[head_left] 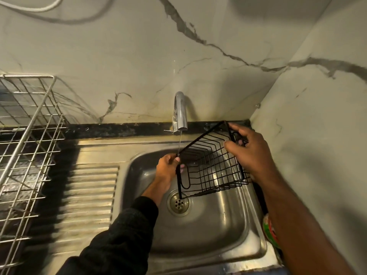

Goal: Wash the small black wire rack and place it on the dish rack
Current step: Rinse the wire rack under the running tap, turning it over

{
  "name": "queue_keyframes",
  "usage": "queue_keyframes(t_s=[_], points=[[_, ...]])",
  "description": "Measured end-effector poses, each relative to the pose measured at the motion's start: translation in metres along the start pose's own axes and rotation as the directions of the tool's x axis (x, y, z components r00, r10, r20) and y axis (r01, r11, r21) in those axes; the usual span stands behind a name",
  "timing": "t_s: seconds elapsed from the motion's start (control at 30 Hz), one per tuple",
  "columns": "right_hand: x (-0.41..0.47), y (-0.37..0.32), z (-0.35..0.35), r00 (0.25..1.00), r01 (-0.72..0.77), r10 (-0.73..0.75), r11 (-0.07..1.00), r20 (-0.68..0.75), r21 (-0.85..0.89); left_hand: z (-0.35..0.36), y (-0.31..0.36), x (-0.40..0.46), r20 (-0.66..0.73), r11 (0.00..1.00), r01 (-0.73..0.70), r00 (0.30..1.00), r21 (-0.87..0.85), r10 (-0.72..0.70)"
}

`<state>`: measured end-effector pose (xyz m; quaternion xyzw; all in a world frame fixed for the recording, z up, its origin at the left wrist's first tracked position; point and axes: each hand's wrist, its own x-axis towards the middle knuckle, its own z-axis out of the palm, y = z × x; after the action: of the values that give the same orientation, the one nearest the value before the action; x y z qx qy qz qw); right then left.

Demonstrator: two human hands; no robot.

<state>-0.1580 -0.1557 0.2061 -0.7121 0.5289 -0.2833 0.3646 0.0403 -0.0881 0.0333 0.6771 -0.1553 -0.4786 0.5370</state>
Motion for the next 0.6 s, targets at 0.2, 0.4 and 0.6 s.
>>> queue_keyframes(t_s=[0.2,0.4,0.6], points=[[-0.003,0.019,0.001,0.992,-0.064,0.077,0.990,-0.102,0.126,0.001,-0.003,-0.010,0.060,0.964,0.192,0.981,-0.185,-0.184],[-0.026,0.047,0.007,0.990,-0.080,0.108,0.960,-0.091,0.267,-0.013,0.000,-0.020,0.039,0.977,0.101,0.995,-0.189,-0.095],[-0.030,0.076,0.030,0.975,-0.180,0.212,0.934,-0.071,0.308,-0.037,0.010,-0.036,-0.101,0.959,-0.010,0.995,-0.283,-0.019]])
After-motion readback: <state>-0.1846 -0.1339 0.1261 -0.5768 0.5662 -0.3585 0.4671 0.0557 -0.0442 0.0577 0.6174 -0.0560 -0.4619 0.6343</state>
